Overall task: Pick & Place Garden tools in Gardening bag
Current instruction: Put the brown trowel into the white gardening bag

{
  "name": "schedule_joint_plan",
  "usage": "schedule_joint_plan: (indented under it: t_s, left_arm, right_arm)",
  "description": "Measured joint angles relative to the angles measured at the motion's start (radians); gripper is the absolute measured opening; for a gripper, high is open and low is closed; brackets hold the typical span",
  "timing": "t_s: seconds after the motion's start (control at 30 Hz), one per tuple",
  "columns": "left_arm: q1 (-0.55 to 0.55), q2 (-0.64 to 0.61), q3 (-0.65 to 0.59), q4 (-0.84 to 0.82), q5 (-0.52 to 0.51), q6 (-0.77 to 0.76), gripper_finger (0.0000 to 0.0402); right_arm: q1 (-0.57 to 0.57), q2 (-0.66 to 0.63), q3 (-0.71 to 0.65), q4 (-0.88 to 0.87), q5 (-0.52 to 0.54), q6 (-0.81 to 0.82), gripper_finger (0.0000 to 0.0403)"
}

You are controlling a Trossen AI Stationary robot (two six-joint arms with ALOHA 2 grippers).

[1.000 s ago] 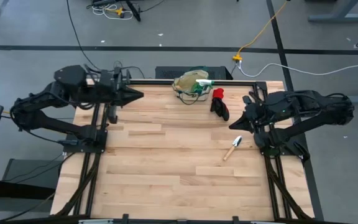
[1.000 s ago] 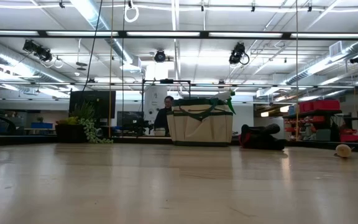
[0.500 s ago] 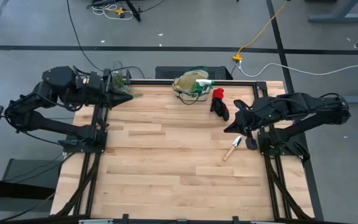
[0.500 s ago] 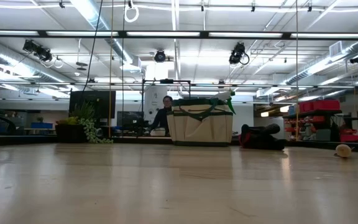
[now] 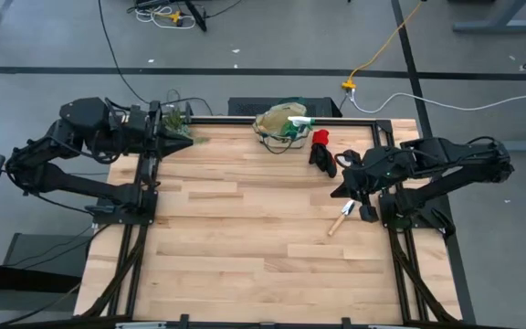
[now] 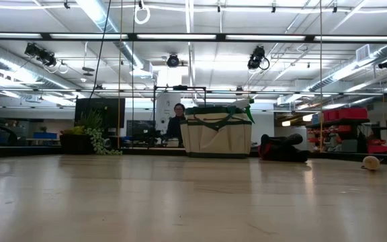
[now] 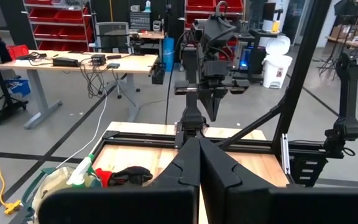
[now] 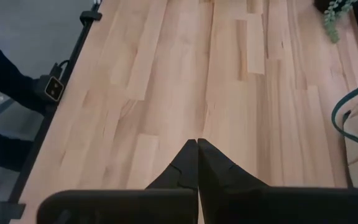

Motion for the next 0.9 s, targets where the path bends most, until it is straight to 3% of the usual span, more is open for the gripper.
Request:
schedule_joint_plan:
  t_s: [0.9]
  left_arm:
    - [0.0, 0.0, 0.0, 0.0, -0.023, -0.006, 0.0002]
  right_arm:
    - [0.136, 0.181, -0.002, -0.113, -0.029, -0.109, 0.0]
